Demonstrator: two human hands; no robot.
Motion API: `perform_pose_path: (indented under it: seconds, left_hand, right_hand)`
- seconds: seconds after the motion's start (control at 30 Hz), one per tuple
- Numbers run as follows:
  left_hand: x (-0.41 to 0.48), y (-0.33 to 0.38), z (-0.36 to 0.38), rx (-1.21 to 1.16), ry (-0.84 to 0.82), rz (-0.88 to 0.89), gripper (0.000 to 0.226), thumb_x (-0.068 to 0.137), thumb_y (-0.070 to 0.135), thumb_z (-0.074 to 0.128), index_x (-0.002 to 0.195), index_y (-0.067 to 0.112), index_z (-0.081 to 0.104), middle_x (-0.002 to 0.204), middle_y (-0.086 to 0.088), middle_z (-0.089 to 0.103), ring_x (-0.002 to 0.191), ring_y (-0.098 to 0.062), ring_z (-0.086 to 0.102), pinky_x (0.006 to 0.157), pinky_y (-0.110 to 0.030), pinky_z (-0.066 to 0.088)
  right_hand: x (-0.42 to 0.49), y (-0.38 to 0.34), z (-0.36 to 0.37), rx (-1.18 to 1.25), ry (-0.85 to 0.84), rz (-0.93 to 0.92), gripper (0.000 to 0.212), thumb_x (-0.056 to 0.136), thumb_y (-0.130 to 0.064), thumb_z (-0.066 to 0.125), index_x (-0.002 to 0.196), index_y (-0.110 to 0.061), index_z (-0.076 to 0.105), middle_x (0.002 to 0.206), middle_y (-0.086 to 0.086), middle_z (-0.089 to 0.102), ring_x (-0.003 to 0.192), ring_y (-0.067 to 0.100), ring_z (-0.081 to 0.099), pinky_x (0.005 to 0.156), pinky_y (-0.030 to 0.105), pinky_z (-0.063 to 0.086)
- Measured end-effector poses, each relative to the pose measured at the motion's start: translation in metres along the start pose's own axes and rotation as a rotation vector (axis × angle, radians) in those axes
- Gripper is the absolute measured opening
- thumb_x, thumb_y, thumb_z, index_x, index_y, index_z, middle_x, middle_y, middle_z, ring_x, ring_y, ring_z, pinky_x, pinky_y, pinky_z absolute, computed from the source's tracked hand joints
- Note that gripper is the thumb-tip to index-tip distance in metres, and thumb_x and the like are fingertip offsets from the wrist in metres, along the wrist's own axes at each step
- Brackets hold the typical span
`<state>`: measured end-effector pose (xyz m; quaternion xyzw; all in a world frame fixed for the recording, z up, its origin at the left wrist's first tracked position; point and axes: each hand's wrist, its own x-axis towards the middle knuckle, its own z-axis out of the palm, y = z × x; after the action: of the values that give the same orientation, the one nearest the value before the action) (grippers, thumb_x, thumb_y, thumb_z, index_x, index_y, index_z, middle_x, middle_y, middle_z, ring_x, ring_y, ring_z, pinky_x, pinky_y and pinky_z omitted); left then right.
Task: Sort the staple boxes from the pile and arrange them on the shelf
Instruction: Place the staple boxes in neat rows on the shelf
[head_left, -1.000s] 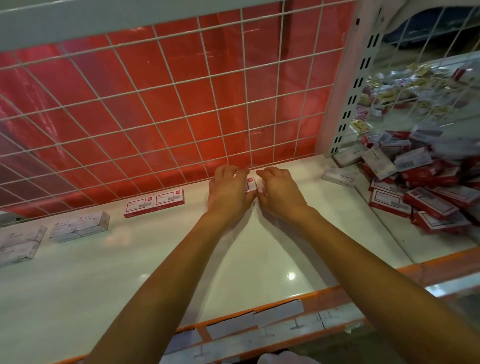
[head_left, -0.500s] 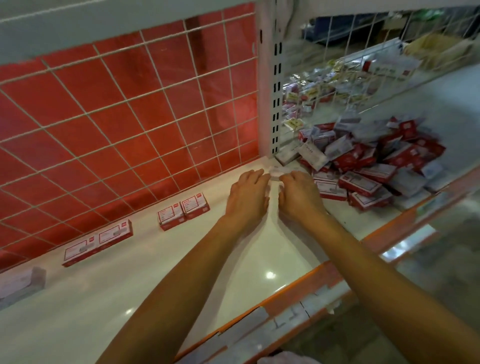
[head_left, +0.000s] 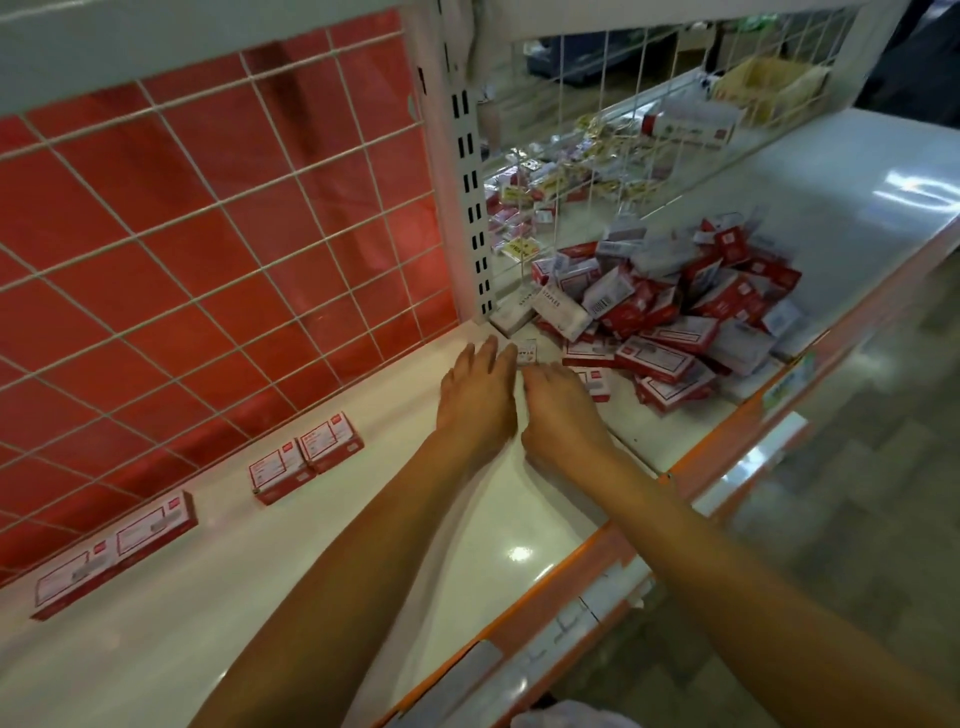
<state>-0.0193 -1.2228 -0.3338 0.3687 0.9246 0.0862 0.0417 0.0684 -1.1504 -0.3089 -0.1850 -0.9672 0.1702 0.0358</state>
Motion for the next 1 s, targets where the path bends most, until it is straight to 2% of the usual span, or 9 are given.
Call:
perform_pose_path:
  seconds: [0.07,0.17,0.33,0.4,0.47,0.57,0.63,0.77,1.0]
  left_hand:
    - [0.001,-0.004,-0.001,0.015,0.049,0.015,0.066,0.085,0.022,0.062,0.143,0.018,0.032,0.149,-0.007,0.032,0.131,-0.032,0.032,0.103,-0.042,0.035]
    - [0.003,-0.008,-0.006,0.042,0.091,0.024,0.052,0.085,0.020,0.060,0.133,0.014,0.042,0.135,-0.010,0.042,0.115,-0.032,0.042,0.090,-0.040,0.042]
    - [0.007,-0.009,-0.010,-0.032,0.085,-0.031,0.037,0.093,0.026,0.054,0.128,0.014,0.049,0.143,-0.012,0.036,0.125,-0.033,0.037,0.096,-0.043,0.041]
    - [0.008,-0.009,-0.011,-0.053,0.079,-0.023,0.034,0.093,0.029,0.055,0.124,0.015,0.051,0.135,-0.011,0.046,0.117,-0.031,0.042,0.092,-0.041,0.043]
    - [0.006,-0.010,-0.012,-0.092,0.072,-0.040,0.032,0.092,0.031,0.059,0.119,0.016,0.052,0.121,-0.009,0.056,0.108,-0.029,0.046,0.086,-0.037,0.044]
    - [-0.001,-0.014,-0.013,-0.177,0.083,-0.088,0.039,0.088,0.034,0.065,0.121,0.016,0.054,0.117,-0.007,0.058,0.104,-0.027,0.049,0.080,-0.032,0.041]
    - [-0.011,-0.019,-0.011,-0.207,0.104,-0.103,0.044,0.087,0.034,0.066,0.125,0.015,0.054,0.120,-0.006,0.059,0.106,-0.025,0.050,0.083,-0.031,0.041]
    - [-0.036,-0.029,-0.010,-0.228,0.172,-0.115,0.049,0.088,0.035,0.065,0.132,0.018,0.052,0.130,-0.003,0.056,0.114,-0.022,0.048,0.093,-0.029,0.038]
    - [-0.080,-0.042,-0.029,-0.343,0.253,-0.222,0.049,0.091,0.029,0.064,0.136,0.018,0.049,0.136,-0.002,0.052,0.122,-0.018,0.048,0.102,-0.028,0.039]
  right_hand:
    - [-0.002,-0.004,-0.001,0.040,0.017,-0.037,0.049,0.081,0.000,0.057,0.128,-0.005,0.046,0.127,0.011,0.053,0.119,0.026,0.044,0.098,0.025,0.027]
    - [0.000,-0.003,0.001,0.051,0.038,-0.040,0.045,0.082,-0.002,0.058,0.125,-0.009,0.049,0.126,0.009,0.051,0.116,0.027,0.042,0.092,0.028,0.033]
    - [0.005,0.017,-0.001,-0.055,0.024,0.030,0.056,0.074,-0.010,0.065,0.128,-0.011,0.049,0.128,0.010,0.050,0.123,0.028,0.039,0.101,0.037,0.031]
    - [0.005,0.023,-0.002,-0.001,-0.003,0.069,0.056,0.076,-0.006,0.063,0.130,-0.010,0.049,0.127,0.012,0.051,0.122,0.030,0.039,0.099,0.037,0.035]
    - [0.006,0.027,0.001,0.049,0.008,0.081,0.044,0.076,-0.001,0.059,0.120,-0.007,0.056,0.119,0.013,0.055,0.116,0.032,0.043,0.091,0.036,0.037]
    - [0.009,0.033,0.006,0.113,0.046,0.095,0.022,0.074,-0.001,0.056,0.095,-0.007,0.061,0.103,0.015,0.059,0.104,0.036,0.050,0.076,0.030,0.032]
    - [0.009,0.033,0.007,0.150,0.058,0.102,0.021,0.075,-0.001,0.059,0.096,-0.005,0.062,0.106,0.016,0.056,0.105,0.034,0.049,0.077,0.028,0.032]
    - [0.006,0.028,0.004,0.223,0.046,0.103,0.042,0.075,0.002,0.064,0.116,-0.004,0.061,0.121,0.011,0.050,0.112,0.025,0.046,0.091,0.022,0.036]
    - [-0.003,0.001,0.009,0.344,0.050,0.001,0.047,0.072,0.003,0.069,0.116,-0.013,0.061,0.115,0.006,0.057,0.102,0.021,0.058,0.088,0.025,0.045]
